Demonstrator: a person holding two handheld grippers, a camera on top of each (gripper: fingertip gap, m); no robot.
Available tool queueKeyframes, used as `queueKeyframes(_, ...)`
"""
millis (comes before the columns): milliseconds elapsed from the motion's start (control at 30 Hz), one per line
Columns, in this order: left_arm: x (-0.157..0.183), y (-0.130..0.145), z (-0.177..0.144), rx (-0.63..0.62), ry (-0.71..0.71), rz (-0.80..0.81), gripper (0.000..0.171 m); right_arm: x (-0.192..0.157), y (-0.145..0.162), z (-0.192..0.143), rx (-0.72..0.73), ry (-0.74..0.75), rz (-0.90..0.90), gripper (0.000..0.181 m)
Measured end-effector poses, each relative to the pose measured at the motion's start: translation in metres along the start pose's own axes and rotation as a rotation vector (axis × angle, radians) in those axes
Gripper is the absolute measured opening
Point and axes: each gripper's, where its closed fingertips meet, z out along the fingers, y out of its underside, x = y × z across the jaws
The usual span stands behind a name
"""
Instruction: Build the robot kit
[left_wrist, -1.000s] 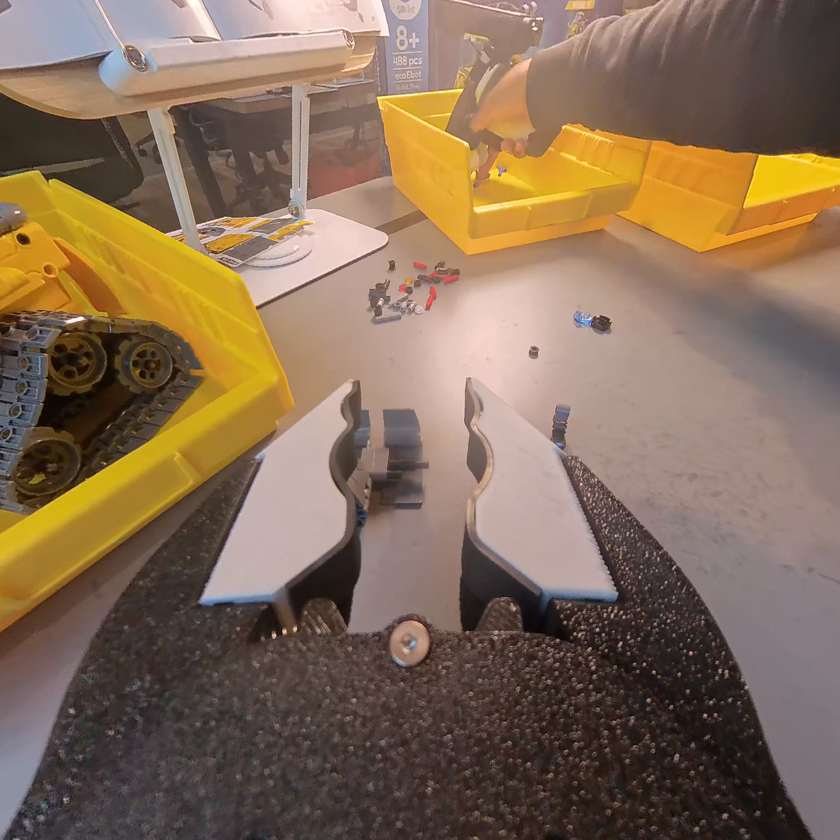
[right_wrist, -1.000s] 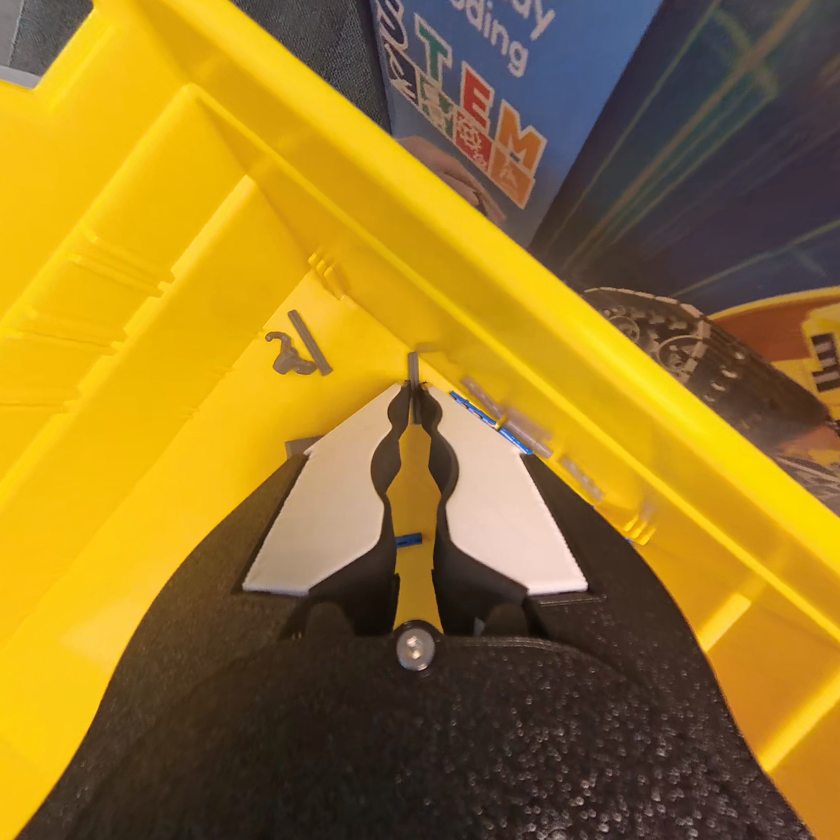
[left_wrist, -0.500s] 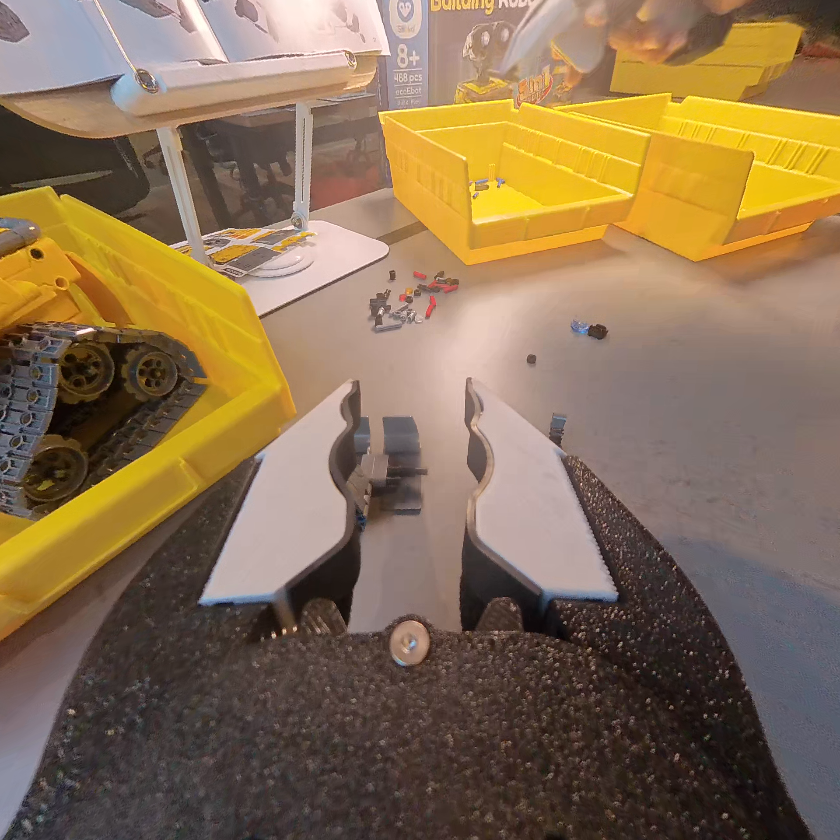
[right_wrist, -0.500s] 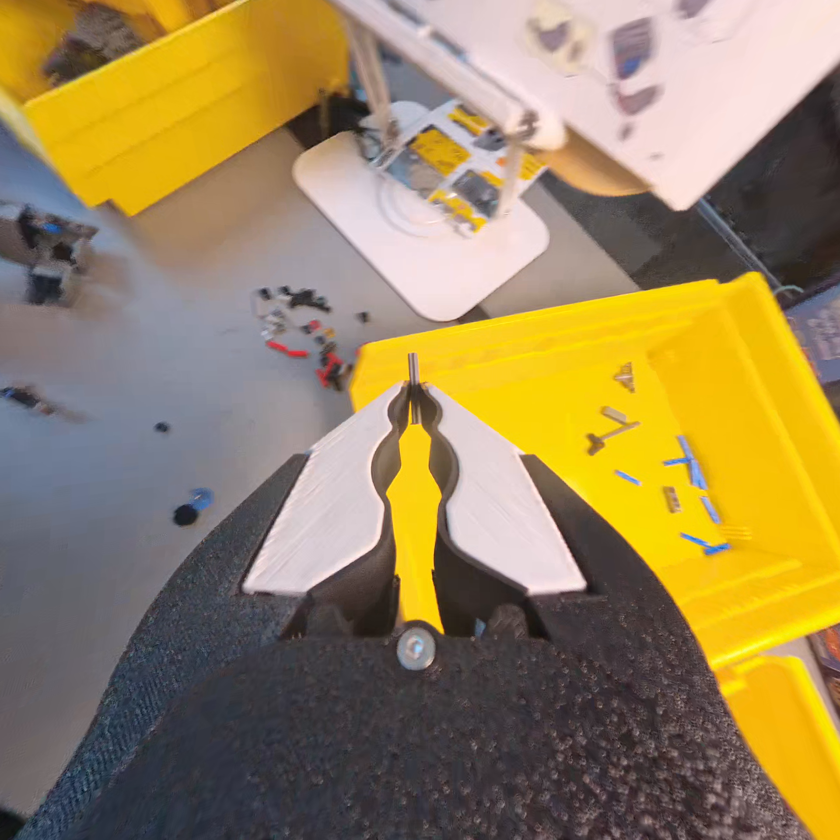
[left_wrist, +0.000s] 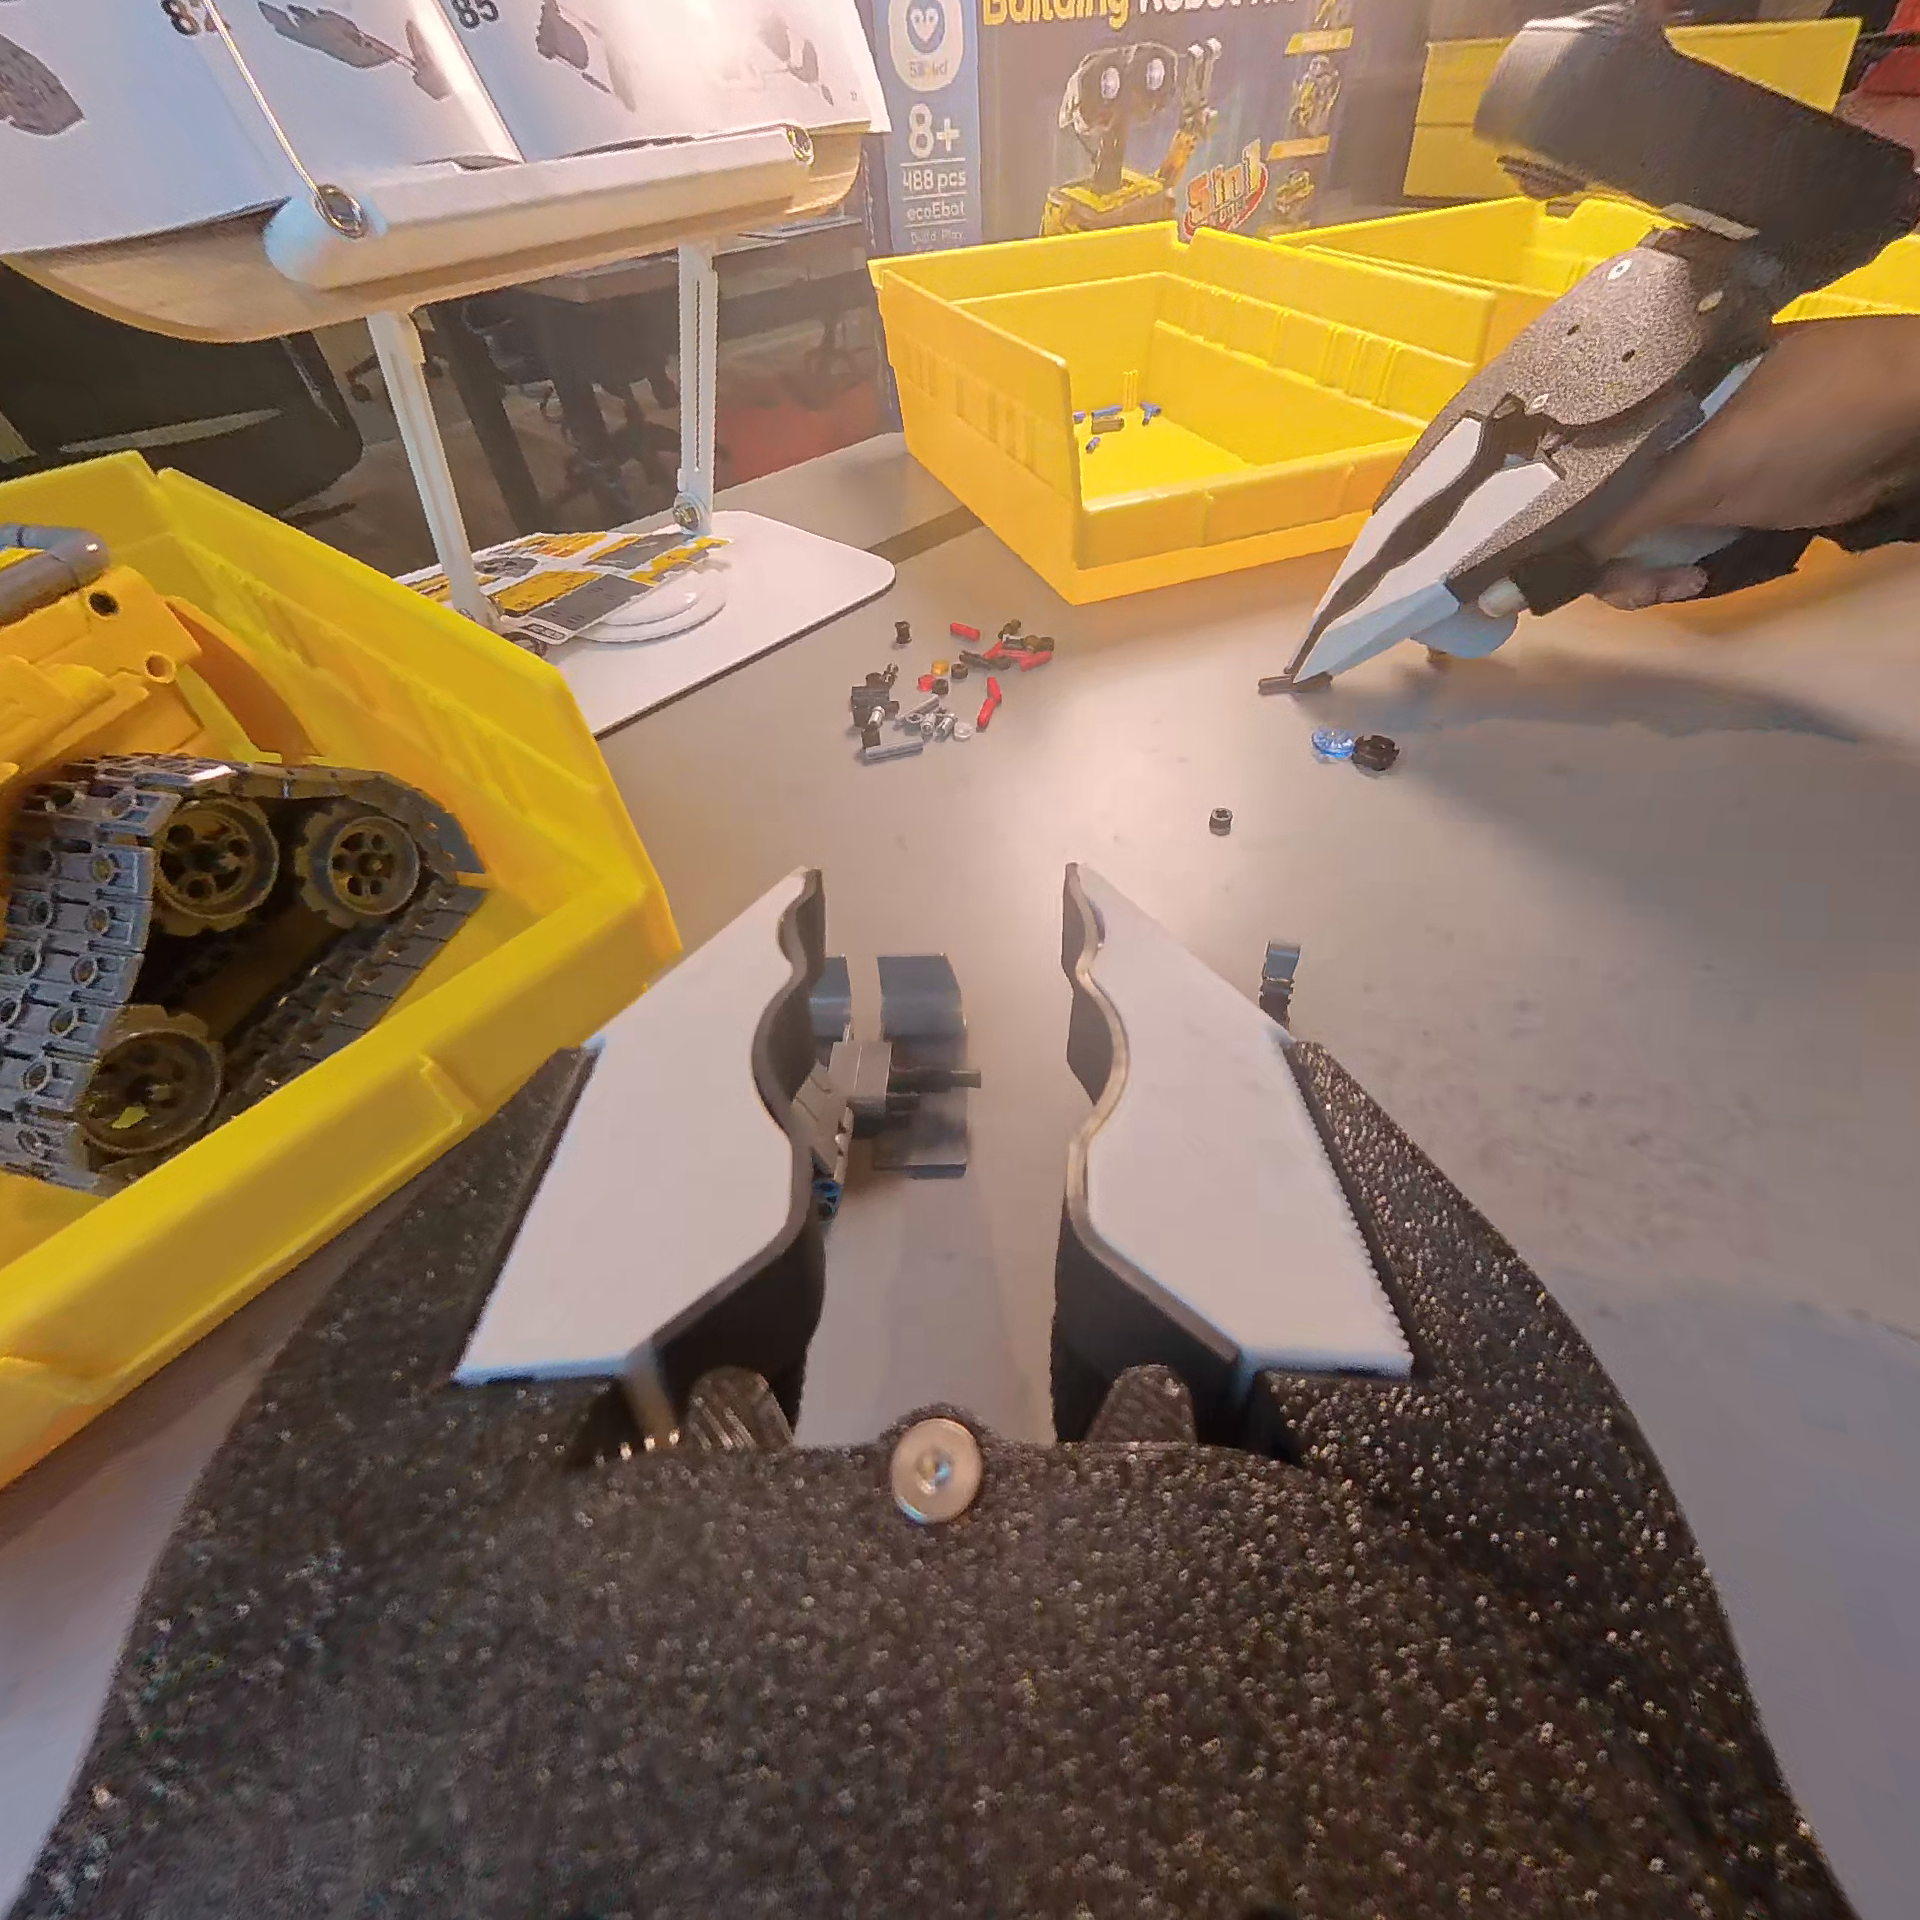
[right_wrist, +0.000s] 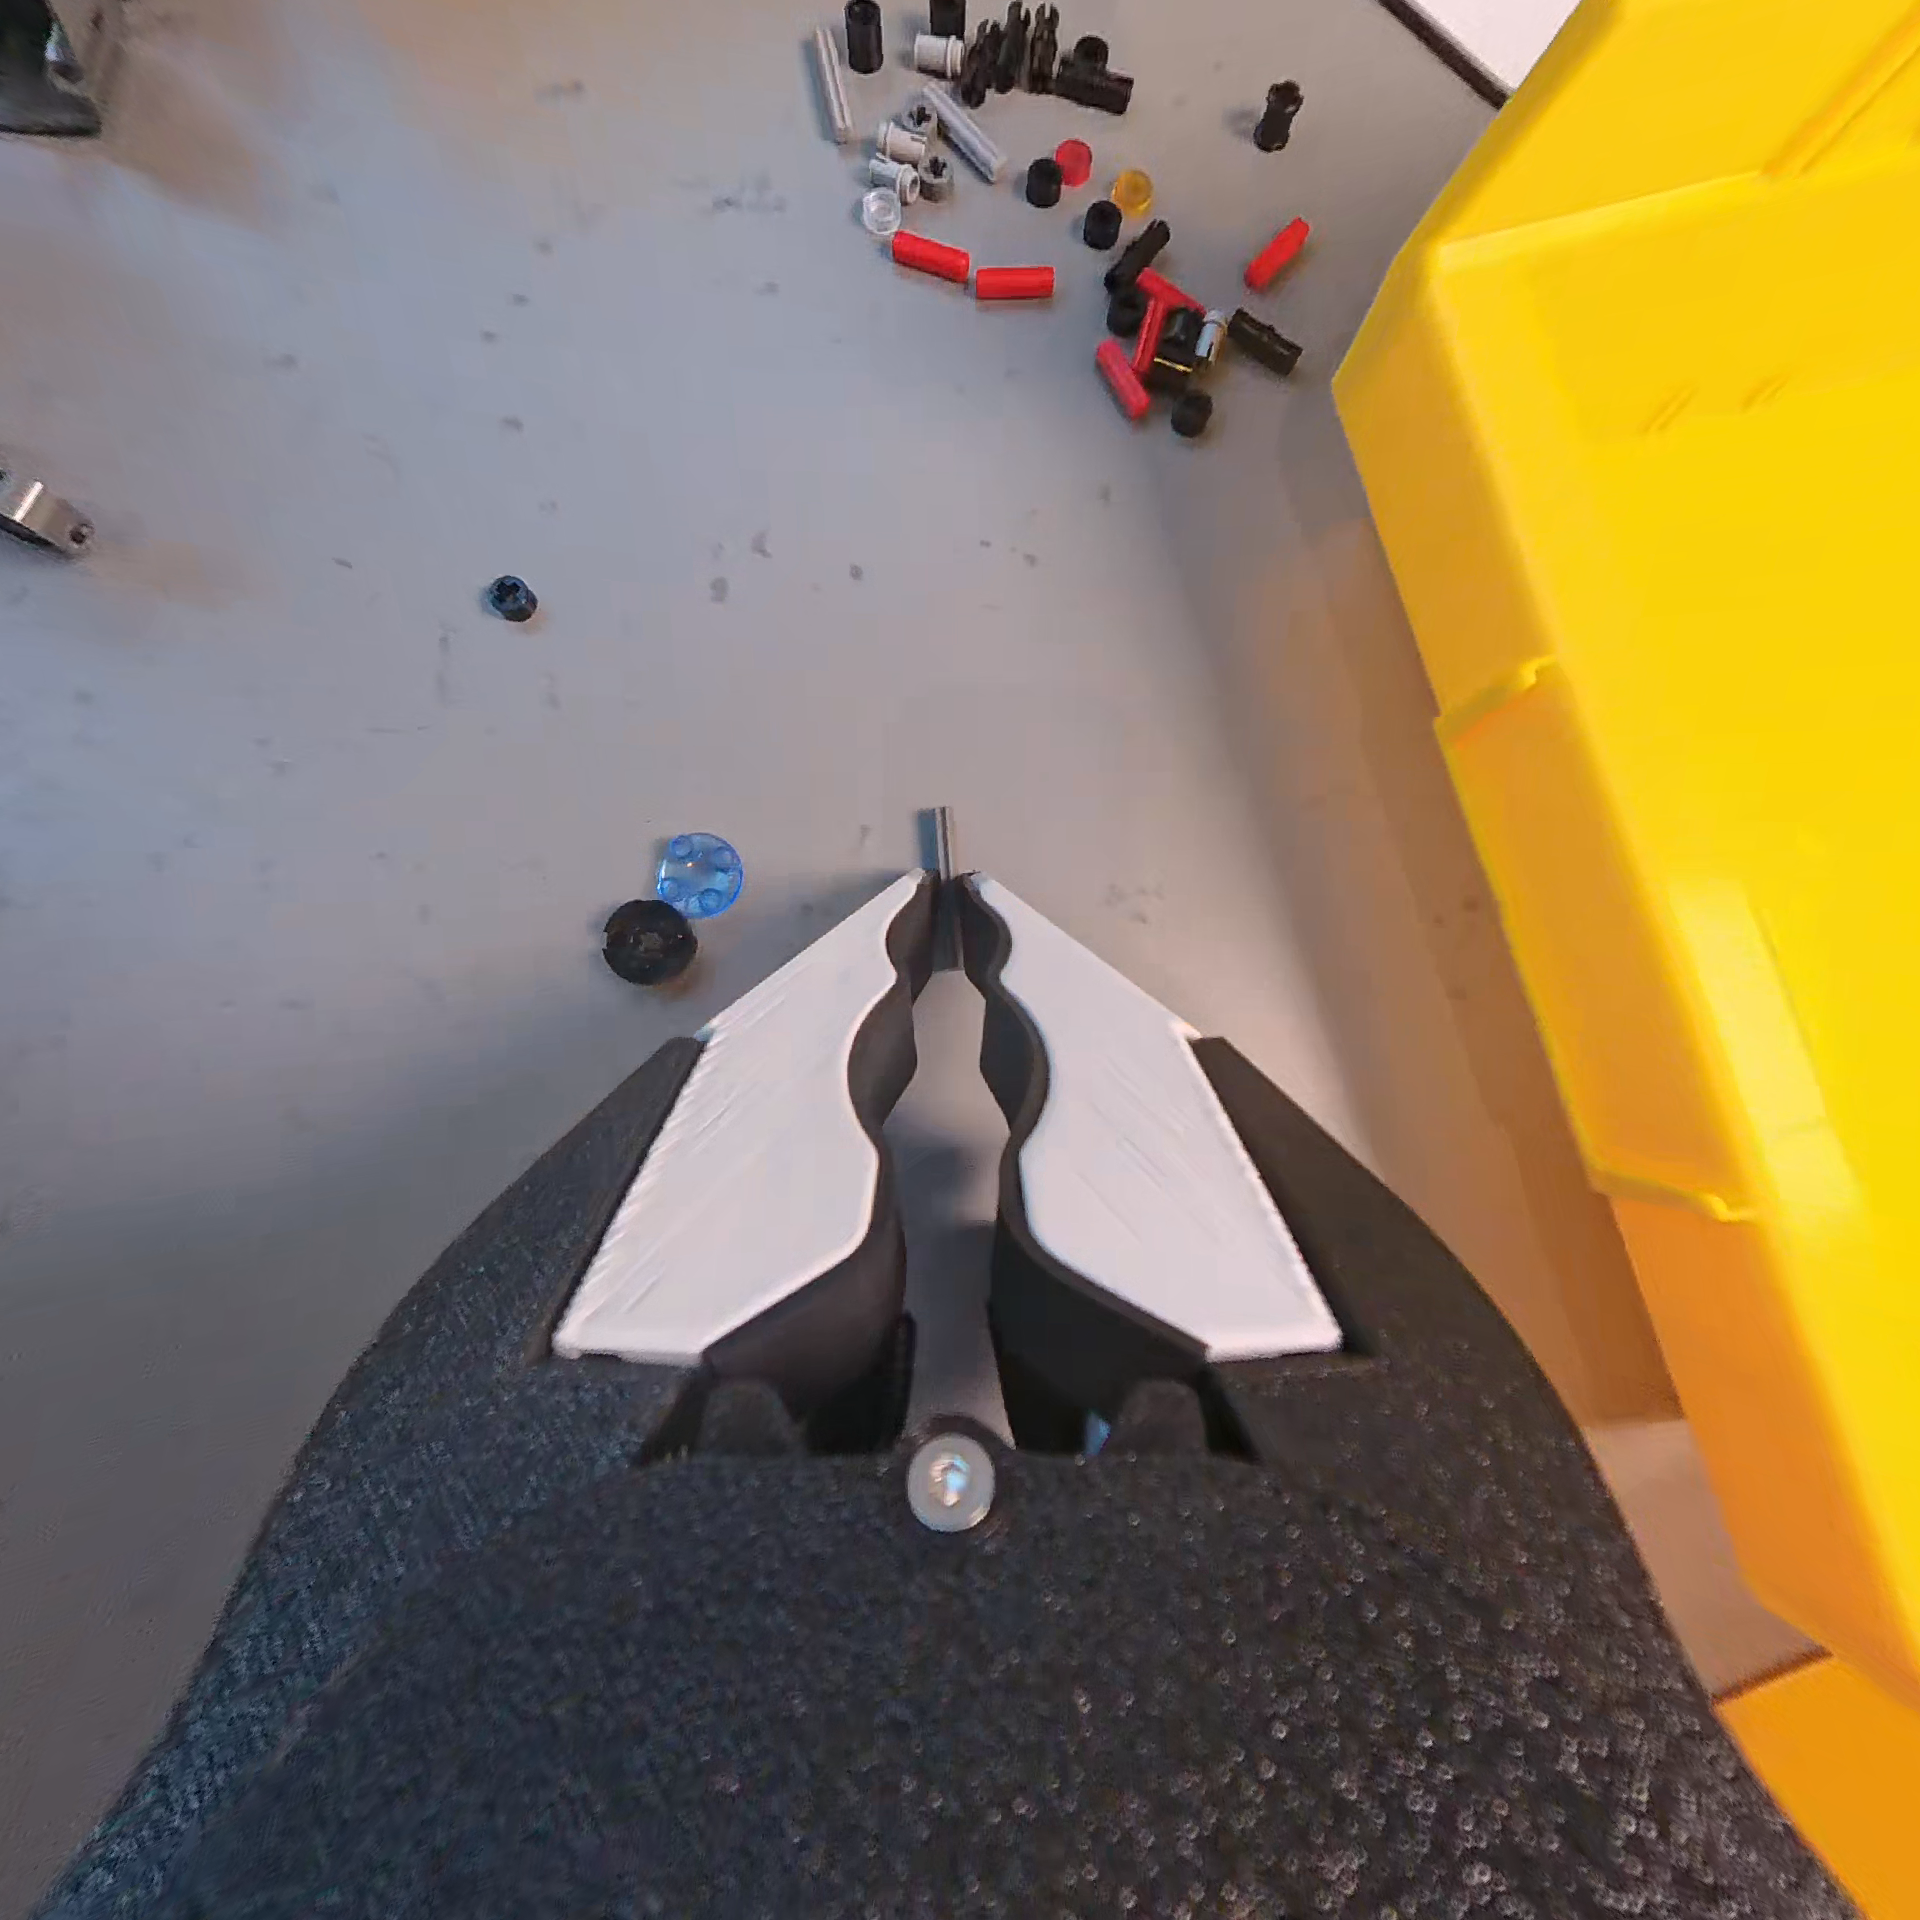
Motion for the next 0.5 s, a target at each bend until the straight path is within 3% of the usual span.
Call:
queueKeyframes(100,0.001,0.001,0.001,-0.004,0.001,0.005,0.045,0.001,0.0,0.0,-0.012,0.017,-0.023,0.006)
queueKeyframes(167,0.002,0.002,0.002,-0.008,0.001,0.01,0.045,0.002,-0.003,-0.002,0.001,0.028,-0.037,0.017)
queueKeyframes(333,0.009,-0.016,-0.006,0.04,0.011,0.035,0.046,-0.007,-0.045,-0.04,0.302,-0.011,-0.014,0.023)
queueKeyframes(433,-0.005,-0.054,-0.037,0.124,-0.072,0.07,0.048,-0.013,-0.054,-0.061,0.392,-0.031,-0.005,0.026)
queueKeyframes(500,-0.038,-0.083,-0.08,0.162,-0.222,0.119,0.046,-0.017,-0.054,-0.071,0.4,-0.022,-0.03,0.026)
